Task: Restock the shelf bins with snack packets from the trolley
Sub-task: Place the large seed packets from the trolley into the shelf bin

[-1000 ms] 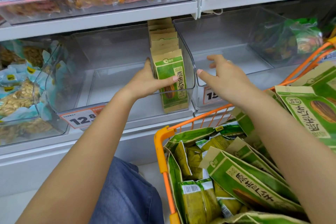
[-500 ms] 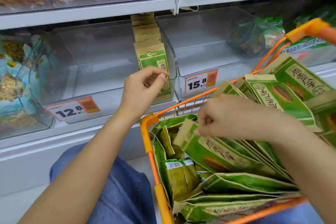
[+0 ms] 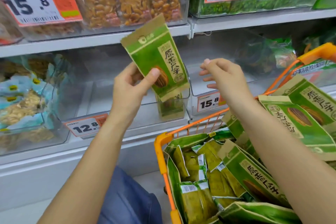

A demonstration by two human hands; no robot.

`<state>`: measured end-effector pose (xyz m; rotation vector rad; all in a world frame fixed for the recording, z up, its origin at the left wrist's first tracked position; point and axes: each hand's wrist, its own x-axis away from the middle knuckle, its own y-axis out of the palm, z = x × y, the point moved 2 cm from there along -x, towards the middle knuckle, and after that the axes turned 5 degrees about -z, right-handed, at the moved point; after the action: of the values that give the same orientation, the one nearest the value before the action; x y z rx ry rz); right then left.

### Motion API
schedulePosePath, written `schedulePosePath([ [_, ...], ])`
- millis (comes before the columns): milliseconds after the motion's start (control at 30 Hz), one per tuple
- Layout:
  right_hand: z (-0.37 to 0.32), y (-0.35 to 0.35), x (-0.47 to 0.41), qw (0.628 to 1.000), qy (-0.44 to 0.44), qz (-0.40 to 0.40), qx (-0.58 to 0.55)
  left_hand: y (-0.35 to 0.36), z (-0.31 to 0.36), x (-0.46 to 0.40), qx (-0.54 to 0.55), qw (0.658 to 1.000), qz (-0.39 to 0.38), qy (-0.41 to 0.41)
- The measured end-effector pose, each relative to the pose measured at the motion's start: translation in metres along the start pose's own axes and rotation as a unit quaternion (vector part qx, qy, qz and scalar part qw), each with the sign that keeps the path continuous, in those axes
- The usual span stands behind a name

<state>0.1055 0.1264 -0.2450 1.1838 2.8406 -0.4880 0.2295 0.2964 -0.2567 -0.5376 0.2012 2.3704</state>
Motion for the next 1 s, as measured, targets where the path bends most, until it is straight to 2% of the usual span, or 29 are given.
schedulePosePath([
  [67,0.013,0.007,-0.008,0.995,-0.005,-0.008,0.097,-0.013,-0.001,-0.008,-0.066,0.997,0.016,0.029],
  [133,0.027,0.015,-0.008,0.981,0.004,-0.041,0.188,-0.017,-0.009,-0.012,-0.128,0.992,0.0,0.02],
  [233,0.045,0.021,-0.004,0.95,-0.004,-0.102,0.294,-0.008,-0.025,-0.013,-0.192,0.98,-0.055,-0.018],
  [300,0.052,0.022,-0.002,0.937,-0.02,-0.123,0.327,0.0,-0.038,-0.013,-0.224,0.97,-0.07,-0.07],
  [367,0.055,0.023,-0.001,0.933,-0.035,-0.125,0.336,0.003,-0.047,-0.014,-0.317,0.936,-0.077,-0.129],
  [433,0.055,0.024,0.001,0.93,-0.051,-0.12,0.345,0.005,-0.05,-0.016,-0.433,0.883,-0.088,-0.156],
  [467,0.055,0.024,0.001,0.929,-0.057,-0.117,0.346,0.005,-0.05,-0.017,-0.454,0.871,-0.082,-0.168],
  [567,0.058,0.025,-0.001,0.929,-0.061,-0.108,0.35,0.006,-0.051,-0.024,-0.427,0.87,-0.063,-0.238],
  [667,0.059,0.025,-0.002,0.927,-0.065,-0.108,0.352,0.006,-0.057,-0.033,-0.348,0.852,-0.127,-0.371],
  [733,0.06,0.024,-0.003,0.929,-0.064,-0.107,0.349,0.008,-0.066,-0.04,-0.27,0.846,-0.164,-0.429],
  [867,0.063,0.025,-0.004,0.929,-0.063,-0.104,0.35,0.014,-0.081,-0.051,-0.21,0.867,-0.192,-0.411],
  [1000,0.062,0.024,-0.005,0.927,-0.066,-0.102,0.354,0.017,-0.084,-0.05,-0.201,0.896,-0.153,-0.364],
])
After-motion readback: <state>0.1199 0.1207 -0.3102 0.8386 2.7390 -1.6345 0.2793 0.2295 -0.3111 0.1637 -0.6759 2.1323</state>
